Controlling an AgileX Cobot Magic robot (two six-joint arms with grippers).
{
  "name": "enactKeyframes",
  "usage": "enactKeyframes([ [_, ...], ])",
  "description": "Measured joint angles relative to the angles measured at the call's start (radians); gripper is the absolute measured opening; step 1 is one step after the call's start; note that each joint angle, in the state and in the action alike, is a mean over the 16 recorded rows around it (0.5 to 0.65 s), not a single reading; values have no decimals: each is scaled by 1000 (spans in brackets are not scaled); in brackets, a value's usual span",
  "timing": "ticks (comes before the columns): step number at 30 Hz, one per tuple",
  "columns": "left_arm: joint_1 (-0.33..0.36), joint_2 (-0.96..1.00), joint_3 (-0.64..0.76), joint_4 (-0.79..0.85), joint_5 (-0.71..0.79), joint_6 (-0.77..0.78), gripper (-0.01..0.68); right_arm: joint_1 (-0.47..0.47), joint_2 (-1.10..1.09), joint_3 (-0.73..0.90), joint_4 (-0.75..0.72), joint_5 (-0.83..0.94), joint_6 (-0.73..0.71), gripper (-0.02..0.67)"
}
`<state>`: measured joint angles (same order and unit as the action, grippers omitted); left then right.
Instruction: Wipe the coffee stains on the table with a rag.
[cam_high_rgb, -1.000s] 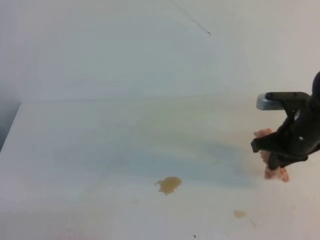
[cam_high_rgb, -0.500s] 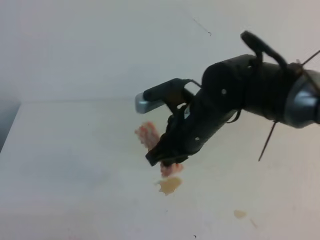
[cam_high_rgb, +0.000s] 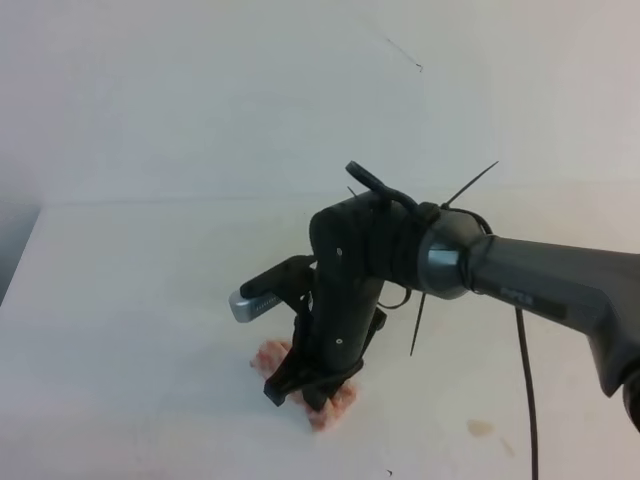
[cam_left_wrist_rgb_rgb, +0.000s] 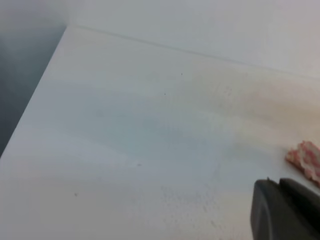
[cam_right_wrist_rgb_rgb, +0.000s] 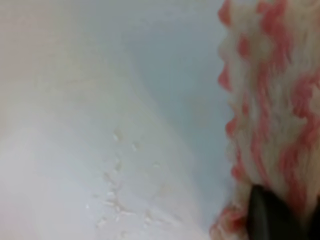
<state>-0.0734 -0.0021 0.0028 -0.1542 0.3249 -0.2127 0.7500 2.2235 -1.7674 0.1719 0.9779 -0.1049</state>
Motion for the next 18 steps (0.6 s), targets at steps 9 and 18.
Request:
enactKeyframes([
  [9, 0, 0, 0, 0, 0, 0, -3, -50, 60, -39, -59, 45, 92, 24],
  [18, 0, 2, -3, 0, 1, 0, -3, -166, 63, -40, -74, 100, 170, 21],
])
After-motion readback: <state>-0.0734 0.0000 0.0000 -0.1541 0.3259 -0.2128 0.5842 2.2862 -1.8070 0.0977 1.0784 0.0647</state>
